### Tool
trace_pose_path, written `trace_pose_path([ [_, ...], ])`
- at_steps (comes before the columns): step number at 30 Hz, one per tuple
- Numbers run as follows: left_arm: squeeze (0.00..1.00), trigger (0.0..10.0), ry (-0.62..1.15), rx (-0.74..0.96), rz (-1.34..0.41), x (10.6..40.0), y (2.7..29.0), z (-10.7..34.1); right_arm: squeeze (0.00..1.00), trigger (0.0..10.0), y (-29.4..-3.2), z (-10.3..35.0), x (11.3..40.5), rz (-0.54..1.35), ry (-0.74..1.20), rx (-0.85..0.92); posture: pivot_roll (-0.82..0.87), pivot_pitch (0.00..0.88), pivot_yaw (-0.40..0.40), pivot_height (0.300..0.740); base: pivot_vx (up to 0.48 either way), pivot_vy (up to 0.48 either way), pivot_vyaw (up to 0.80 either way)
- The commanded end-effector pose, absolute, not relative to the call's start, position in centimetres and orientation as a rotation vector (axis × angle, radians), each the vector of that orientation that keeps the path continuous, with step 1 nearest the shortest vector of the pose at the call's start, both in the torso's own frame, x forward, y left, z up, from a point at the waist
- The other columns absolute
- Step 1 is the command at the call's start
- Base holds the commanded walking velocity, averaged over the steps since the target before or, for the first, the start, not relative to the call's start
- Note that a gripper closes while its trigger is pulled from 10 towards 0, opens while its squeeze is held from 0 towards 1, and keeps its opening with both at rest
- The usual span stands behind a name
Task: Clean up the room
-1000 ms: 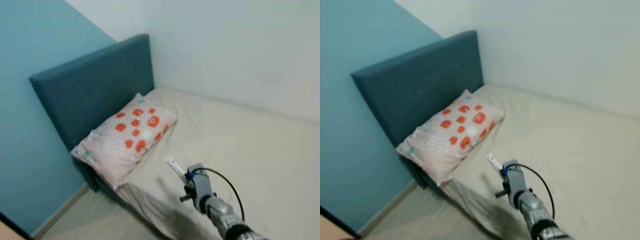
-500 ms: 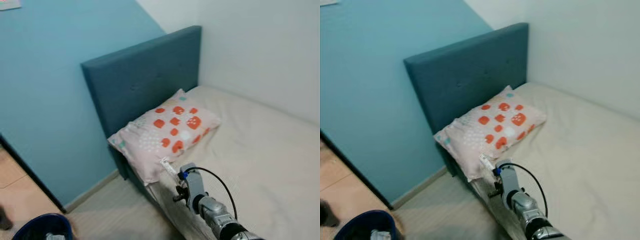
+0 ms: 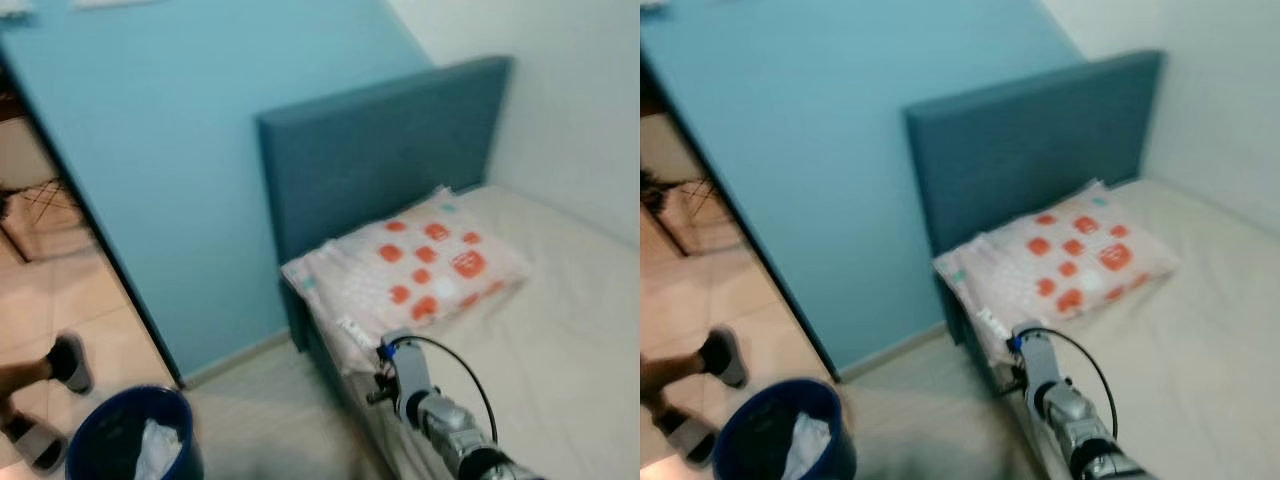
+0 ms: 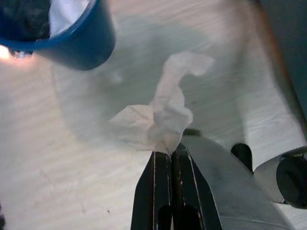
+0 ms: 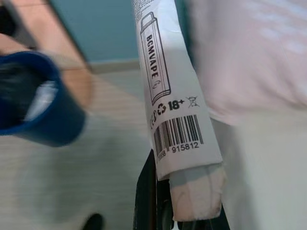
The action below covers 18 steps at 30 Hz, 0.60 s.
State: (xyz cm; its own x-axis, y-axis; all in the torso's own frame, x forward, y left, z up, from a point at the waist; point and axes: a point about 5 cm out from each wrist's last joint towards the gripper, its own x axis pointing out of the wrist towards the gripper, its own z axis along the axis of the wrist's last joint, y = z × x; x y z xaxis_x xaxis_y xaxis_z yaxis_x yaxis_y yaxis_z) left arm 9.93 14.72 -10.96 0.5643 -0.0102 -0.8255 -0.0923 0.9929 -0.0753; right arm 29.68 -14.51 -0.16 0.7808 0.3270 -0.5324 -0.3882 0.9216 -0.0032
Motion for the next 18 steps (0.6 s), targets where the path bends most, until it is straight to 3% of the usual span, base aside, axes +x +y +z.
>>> trace_pose_path([
  [1, 0.0, 10.0, 1.078, -0.141, 0.103, 7.4, 14.8, -11.7, 0.0, 10.0, -14.3, -0.6, 29.2, 0.409, 0.572, -0.113, -0.09, 0.041, -0.01, 0.74, 0.0, 0.0, 0.68],
  [3, 0.0, 10.0, 1.06, -0.14, 0.126, 7.8, 15.2, -11.6, 0.0, 10.0, -14.2, -0.6, 29.2, 0.42, 0.567, -0.117, -0.09, 0.042, -0.01, 0.74, 0.0, 0.0, 0.68],
  [5, 0.0, 10.0, 0.959, -0.123, 0.174, 13.9, 18.2, -10.0, 0.0, 10.0, -14.0, -0.5, 29.3, 0.443, 0.556, -0.122, -0.09, 0.043, -0.008, 0.74, 0.0, 0.0, 0.68],
  [6, 0.0, 10.0, 0.959, -0.123, 0.174, 13.9, 18.2, -10.0, 0.0, 10.0, -14.0, -0.5, 29.3, 0.443, 0.556, -0.122, -0.09, 0.043, -0.008, 0.74, 0.0, 0.0, 0.68],
  [8, 0.0, 10.0, 0.867, -0.128, 0.189, 19.4, 20.6, -7.5, 0.0, 10.0, -13.7, -0.4, 29.2, 0.481, 0.551, -0.135, -0.09, 0.045, -0.005, 0.74, 0.0, 0.0, 0.68],
  [18, 0.0, 10.0, 0.795, -0.129, 0.143, 21.3, 19.6, -6.6, 0.0, 10.0, -13.5, -0.8, 28.9, 0.549, 0.598, -0.228, -0.08, 0.043, 0.001, 0.74, 0.0, 0.0, 0.68],
])
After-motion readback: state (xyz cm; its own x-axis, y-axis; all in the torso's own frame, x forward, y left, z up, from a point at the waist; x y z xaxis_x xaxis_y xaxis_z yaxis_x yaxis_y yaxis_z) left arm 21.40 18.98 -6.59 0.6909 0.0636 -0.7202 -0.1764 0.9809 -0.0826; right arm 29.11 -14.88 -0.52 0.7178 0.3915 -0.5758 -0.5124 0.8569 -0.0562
